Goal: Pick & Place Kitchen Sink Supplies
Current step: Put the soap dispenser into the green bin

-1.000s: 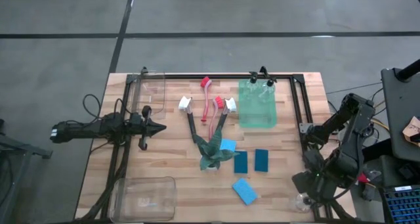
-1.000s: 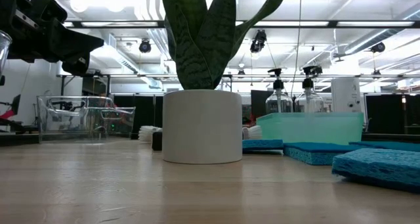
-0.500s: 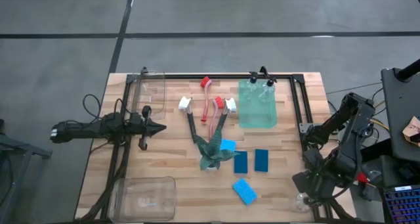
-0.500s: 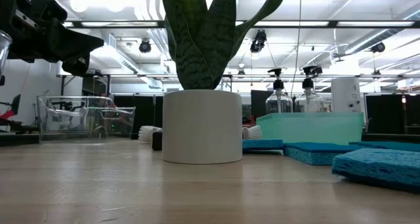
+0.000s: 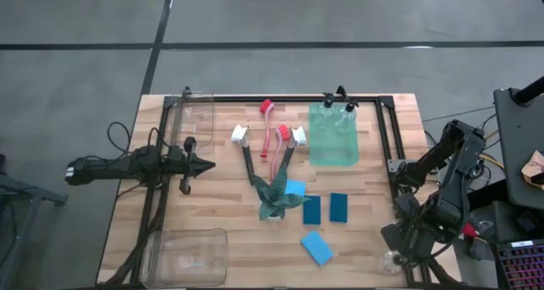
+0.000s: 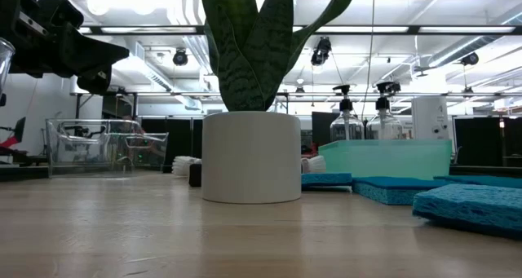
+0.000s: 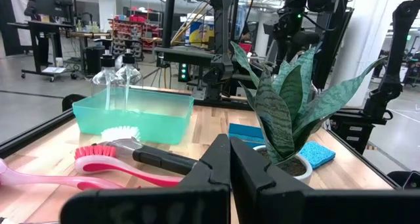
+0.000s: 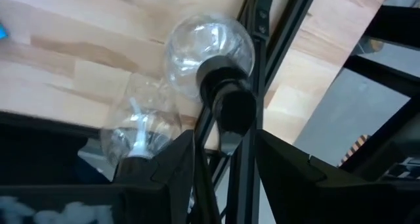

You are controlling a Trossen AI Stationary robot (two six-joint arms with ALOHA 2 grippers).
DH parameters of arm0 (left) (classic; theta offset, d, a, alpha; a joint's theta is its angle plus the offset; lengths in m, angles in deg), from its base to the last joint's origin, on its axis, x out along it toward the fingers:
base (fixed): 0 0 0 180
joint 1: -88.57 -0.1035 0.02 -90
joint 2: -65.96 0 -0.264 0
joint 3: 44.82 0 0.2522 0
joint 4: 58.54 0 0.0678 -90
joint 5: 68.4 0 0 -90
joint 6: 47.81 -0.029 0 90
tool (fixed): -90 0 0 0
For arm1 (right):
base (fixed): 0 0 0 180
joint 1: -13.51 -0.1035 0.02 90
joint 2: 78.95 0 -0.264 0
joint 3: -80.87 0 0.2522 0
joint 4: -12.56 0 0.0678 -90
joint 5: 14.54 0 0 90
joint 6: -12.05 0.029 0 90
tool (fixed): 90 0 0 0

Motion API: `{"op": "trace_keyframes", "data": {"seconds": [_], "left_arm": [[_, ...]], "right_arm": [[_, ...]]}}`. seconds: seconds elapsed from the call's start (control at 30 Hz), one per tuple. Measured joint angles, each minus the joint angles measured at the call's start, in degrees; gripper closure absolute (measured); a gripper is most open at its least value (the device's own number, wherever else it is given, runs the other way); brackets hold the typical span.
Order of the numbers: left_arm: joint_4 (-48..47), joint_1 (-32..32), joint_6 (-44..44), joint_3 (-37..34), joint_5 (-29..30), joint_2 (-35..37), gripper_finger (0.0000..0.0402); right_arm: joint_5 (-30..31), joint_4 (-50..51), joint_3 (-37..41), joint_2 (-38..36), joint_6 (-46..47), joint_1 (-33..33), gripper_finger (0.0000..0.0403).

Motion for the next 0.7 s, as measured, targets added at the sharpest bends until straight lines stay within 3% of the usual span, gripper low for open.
{"op": "trace_keyframes", "data": {"seconds": [0.2,0.33,0.7], "left_arm": [[0.0,0.0,0.0,0.0,0.0,0.0,0.0401],[0.0,0.0,0.0,0.0,0.0,0.0,0.0401],[0.0,0.0,0.0,0.0,0.0,0.0,0.0401]], "right_arm": [[0.1,0.0,1.4,-0.1,-0.1,0.0,0.022],[3.4,0.0,2.0,-0.4,-0.1,0.0,0.0209],[3.0,-0.3,3.4,-0.5,0.0,0.0,0.023]]}}
